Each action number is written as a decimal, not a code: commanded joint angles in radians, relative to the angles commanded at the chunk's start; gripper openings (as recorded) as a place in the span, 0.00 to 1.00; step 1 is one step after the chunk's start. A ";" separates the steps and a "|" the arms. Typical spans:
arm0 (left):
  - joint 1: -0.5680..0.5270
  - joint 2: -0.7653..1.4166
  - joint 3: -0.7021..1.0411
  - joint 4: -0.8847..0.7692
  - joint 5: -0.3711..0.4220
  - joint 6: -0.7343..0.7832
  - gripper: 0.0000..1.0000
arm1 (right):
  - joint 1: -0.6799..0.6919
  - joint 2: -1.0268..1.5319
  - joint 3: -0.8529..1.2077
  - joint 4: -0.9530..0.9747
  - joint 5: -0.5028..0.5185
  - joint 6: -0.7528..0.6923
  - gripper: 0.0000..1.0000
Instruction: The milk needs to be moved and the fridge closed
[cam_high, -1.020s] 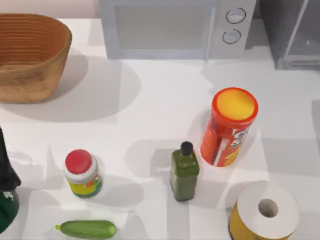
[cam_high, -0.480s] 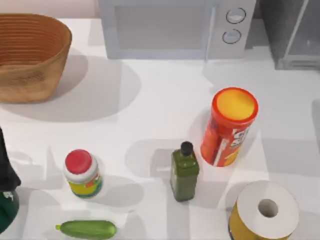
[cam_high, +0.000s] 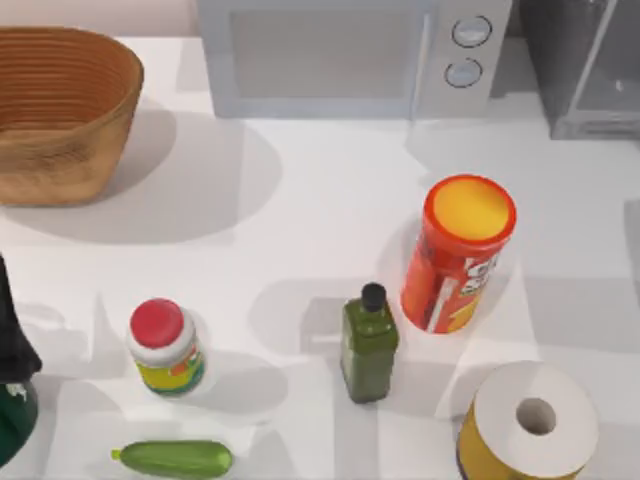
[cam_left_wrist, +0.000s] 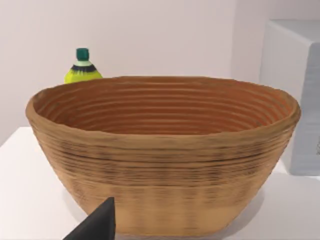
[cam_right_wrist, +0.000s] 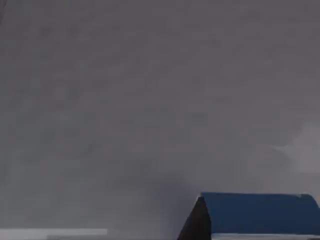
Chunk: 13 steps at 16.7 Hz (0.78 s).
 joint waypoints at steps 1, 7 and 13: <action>0.000 0.000 0.000 0.000 0.000 0.000 1.00 | 0.000 0.000 0.000 0.000 0.000 0.000 0.60; 0.000 0.000 0.000 0.000 0.000 0.000 1.00 | 0.000 0.000 0.000 0.000 0.000 0.000 1.00; 0.000 0.000 0.000 0.000 0.000 0.000 1.00 | 0.000 0.000 0.000 0.000 0.000 0.000 1.00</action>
